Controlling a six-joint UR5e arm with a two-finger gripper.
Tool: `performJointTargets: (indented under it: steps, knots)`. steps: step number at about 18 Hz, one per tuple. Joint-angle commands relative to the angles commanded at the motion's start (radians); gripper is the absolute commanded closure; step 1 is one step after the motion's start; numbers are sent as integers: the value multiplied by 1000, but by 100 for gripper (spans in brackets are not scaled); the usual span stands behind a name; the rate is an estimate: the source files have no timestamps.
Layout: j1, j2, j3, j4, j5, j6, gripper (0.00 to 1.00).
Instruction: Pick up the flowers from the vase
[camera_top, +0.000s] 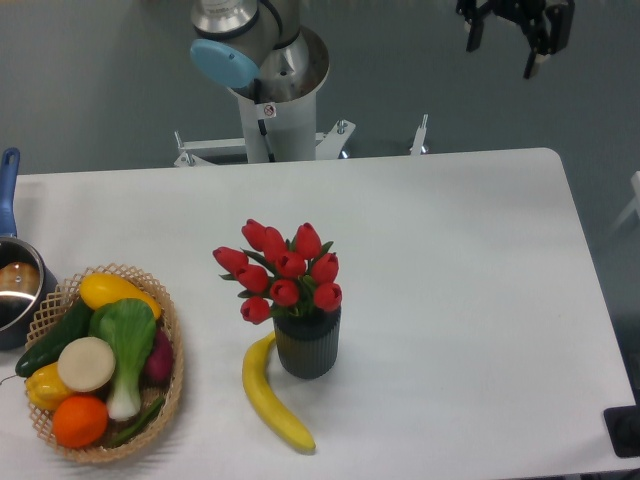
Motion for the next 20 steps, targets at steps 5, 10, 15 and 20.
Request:
performJointTargets:
  steps: [5, 10, 15, 20]
  knots:
    - [3, -2, -2, 2, -14, 0, 0]
    - [3, 5, -29, 9, -23, -31, 0]
    - [8, 25, -110, 130, -110, -67, 0]
    - [2, 25, -110, 132, -126, -190, 0]
